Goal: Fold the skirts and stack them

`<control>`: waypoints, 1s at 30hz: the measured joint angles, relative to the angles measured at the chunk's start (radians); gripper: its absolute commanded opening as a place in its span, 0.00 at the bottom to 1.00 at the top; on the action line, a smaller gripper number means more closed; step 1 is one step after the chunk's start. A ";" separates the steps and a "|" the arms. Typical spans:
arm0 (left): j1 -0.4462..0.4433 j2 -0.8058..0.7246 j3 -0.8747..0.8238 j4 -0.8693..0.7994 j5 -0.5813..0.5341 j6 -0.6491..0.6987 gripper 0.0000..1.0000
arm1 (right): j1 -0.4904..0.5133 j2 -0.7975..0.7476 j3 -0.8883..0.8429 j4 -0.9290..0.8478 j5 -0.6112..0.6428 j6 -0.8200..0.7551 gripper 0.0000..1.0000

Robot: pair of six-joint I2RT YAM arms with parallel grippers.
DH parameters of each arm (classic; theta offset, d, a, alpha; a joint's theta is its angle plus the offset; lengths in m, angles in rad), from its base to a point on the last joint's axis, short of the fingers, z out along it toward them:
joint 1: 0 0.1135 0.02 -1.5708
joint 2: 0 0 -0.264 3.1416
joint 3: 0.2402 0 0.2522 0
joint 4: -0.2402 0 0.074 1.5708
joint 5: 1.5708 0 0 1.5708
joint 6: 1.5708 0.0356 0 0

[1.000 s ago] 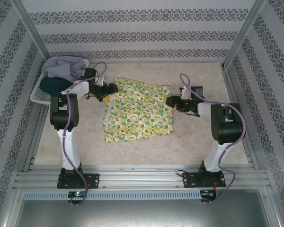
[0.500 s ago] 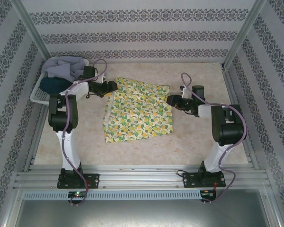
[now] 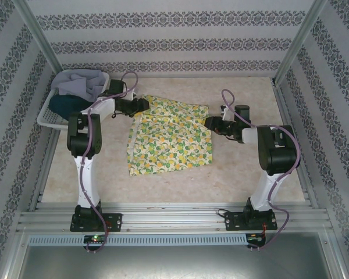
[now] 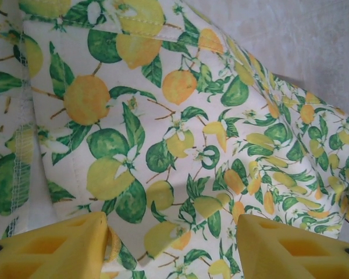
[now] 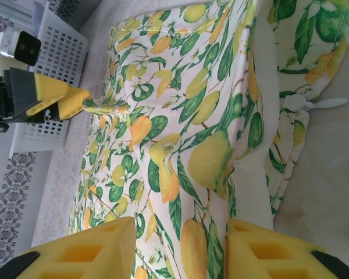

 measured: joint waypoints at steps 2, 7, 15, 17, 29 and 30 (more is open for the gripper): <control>0.000 0.012 0.009 -0.010 -0.011 0.004 0.62 | 0.000 0.000 0.000 0.000 0.000 0.000 0.41; -0.006 0.018 0.014 -0.056 -0.094 0.032 0.63 | 0.007 0.003 0.000 0.000 0.000 0.003 0.41; -0.011 0.018 0.011 -0.079 -0.134 0.057 0.45 | 0.011 0.004 0.000 0.000 0.000 0.003 0.37; -0.019 0.018 0.011 -0.081 -0.121 0.057 0.35 | 0.011 0.004 0.000 0.000 0.000 0.003 0.33; -0.019 -0.061 0.014 -0.112 -0.061 0.035 0.00 | -0.017 -0.154 -0.053 0.024 -0.015 0.019 0.00; -0.010 -0.104 -0.013 -0.107 -0.050 0.020 0.00 | -0.027 -0.204 -0.053 0.018 -0.016 0.018 0.00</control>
